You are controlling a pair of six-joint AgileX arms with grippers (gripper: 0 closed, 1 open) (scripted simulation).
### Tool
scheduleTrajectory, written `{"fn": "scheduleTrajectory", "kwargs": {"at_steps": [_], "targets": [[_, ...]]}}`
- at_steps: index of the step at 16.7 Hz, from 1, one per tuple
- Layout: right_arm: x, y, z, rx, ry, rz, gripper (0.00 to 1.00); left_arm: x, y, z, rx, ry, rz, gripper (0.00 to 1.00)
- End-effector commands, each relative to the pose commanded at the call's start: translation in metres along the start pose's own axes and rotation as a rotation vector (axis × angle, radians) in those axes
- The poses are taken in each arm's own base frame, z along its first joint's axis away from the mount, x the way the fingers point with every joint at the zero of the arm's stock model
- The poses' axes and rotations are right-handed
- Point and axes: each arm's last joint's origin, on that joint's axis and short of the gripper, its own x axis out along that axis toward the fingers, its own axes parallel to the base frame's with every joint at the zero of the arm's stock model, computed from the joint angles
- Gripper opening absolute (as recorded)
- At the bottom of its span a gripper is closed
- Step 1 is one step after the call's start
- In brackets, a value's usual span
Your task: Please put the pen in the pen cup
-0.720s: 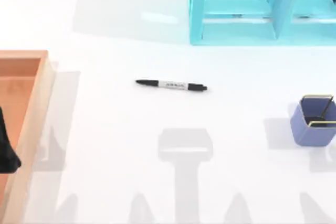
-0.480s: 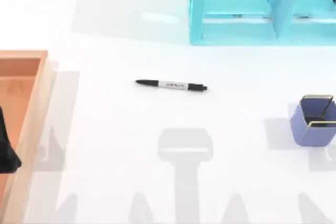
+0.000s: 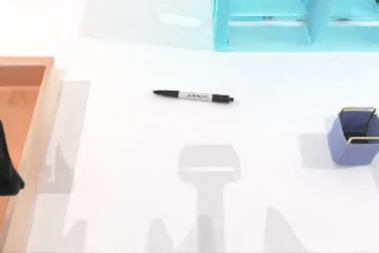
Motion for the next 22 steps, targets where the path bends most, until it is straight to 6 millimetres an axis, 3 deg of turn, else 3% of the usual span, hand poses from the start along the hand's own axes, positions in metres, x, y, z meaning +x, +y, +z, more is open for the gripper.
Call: {"fn": "scheduleTrajectory", "kwargs": {"at_steps": [3,5,8,11,14,17,22], "targets": [[0.022,0.004,0.056,-0.102,0.131,0.069,1.00,0.000,0.000,0.000,0.000,0.000,0.000,1.00],[0.047,0.013,0.093,-0.184,0.223,0.125,1.00,0.000,0.000,0.000,0.000,0.000,0.000,1.00],[0.099,0.036,0.138,-0.323,0.362,0.222,1.00,0.000,0.000,0.000,0.000,0.000,0.000,1.00],[0.159,0.075,0.162,-0.477,0.496,0.330,1.00,0.000,0.000,0.000,0.000,0.000,0.000,1.00],[0.218,0.124,0.163,-0.634,0.618,0.441,1.00,0.000,0.000,0.000,0.000,0.000,0.000,1.00],[0.264,0.176,0.141,-0.785,0.723,0.548,1.00,0.000,0.000,0.000,0.000,0.000,0.000,1.00],[0.306,0.248,0.082,-0.990,0.851,0.700,1.00,0.000,0.000,0.000,0.000,0.000,0.000,1.00]]}}
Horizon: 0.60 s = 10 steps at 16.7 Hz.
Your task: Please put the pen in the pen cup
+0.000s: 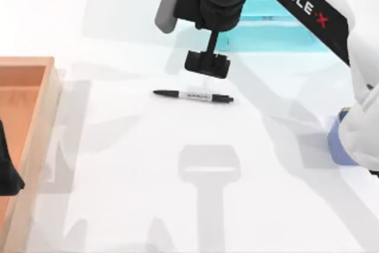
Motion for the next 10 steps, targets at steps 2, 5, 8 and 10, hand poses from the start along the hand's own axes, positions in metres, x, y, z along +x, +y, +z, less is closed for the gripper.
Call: {"fn": "scheduleTrajectory", "kwargs": {"at_steps": [2,5,8,10], "targets": [[0.024,0.011,0.013,-0.062,0.036,0.035,1.00,0.000,0.000,0.000,0.000,0.000,0.000,1.00],[0.045,0.023,0.022,-0.115,0.066,0.065,1.00,0.000,0.000,0.000,0.000,0.000,0.000,1.00],[0.048,0.024,0.023,-0.123,0.070,0.070,1.00,0.000,0.000,0.000,0.000,0.000,0.000,1.00],[0.048,0.024,0.023,-0.123,0.070,0.070,1.00,0.000,0.000,0.000,0.000,0.000,0.000,1.00]]}}
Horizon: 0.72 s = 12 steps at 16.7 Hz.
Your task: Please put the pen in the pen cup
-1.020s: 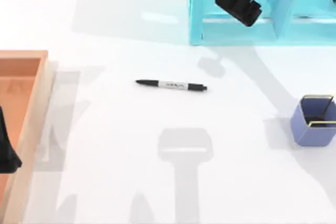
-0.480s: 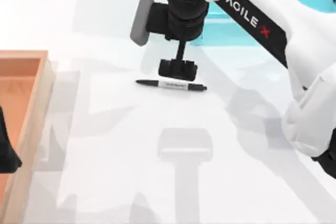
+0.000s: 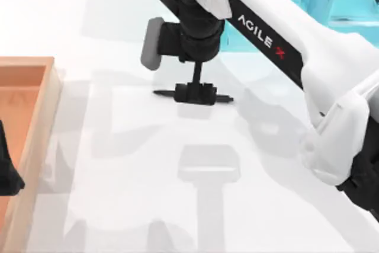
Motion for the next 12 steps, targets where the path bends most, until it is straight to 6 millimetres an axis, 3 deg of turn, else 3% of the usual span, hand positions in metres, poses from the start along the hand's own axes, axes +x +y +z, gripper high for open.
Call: {"fn": "scheduleTrajectory", "kwargs": {"at_steps": [4,10,12], "targets": [[0.013,-0.002,0.001,0.000,0.003,0.002,1.00,0.000,0.000,0.000,0.000,0.000,0.000,1.00],[0.082,-0.004,0.004,0.000,0.002,0.002,1.00,0.000,0.000,0.000,0.000,0.000,0.000,1.00],[0.096,-0.003,0.003,0.000,0.002,0.002,1.00,0.000,0.000,0.000,0.000,0.000,0.000,1.00]]}}
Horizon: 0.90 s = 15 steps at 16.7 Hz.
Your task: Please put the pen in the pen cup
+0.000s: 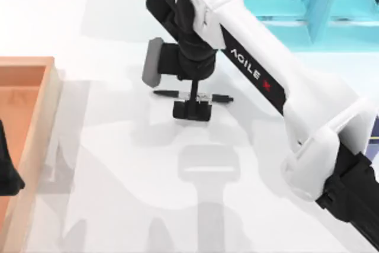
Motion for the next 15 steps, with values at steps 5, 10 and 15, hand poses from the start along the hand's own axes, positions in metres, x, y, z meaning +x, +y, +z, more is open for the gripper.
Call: {"fn": "scheduleTrajectory", "kwargs": {"at_steps": [5,10,15], "targets": [[0.0030,0.0003,-0.0003,0.000,0.000,0.000,1.00,0.0000,0.0000,0.0000,0.000,0.000,0.000,1.00],[0.0030,0.0003,-0.0003,0.000,0.000,0.000,0.62,0.0000,0.0000,0.0000,0.000,0.000,0.000,1.00],[0.0030,0.0003,-0.0003,0.000,0.000,0.000,0.25,0.0000,0.0000,0.0000,0.000,0.000,0.000,1.00]]}}
